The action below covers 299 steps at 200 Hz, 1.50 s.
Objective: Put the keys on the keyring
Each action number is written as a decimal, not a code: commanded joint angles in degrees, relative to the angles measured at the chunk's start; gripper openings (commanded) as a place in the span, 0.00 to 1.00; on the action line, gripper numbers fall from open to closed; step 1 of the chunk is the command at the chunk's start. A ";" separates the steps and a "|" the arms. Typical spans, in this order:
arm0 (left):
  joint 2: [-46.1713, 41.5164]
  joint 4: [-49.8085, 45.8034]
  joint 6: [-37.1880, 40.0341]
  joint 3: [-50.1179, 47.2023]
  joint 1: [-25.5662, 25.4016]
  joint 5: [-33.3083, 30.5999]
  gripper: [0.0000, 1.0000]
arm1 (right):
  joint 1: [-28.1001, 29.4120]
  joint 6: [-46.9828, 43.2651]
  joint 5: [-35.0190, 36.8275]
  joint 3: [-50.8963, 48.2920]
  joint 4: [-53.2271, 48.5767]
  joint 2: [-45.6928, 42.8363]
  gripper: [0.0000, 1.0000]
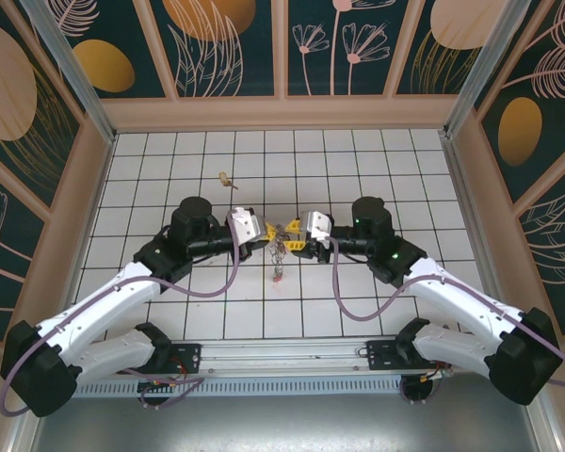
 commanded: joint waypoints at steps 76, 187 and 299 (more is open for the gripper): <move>-9.71 -8.97 3.54 0.55 6.23 -16.08 0.00 | -3.47 13.94 16.14 -4.46 22.42 5.10 0.53; -9.48 -21.99 -1.13 7.48 26.20 -31.89 0.00 | -0.15 29.61 33.46 28.32 21.13 51.06 0.50; -1.83 -13.73 -6.02 8.81 41.81 -24.40 0.00 | 3.63 52.57 38.74 89.44 -18.78 90.75 0.54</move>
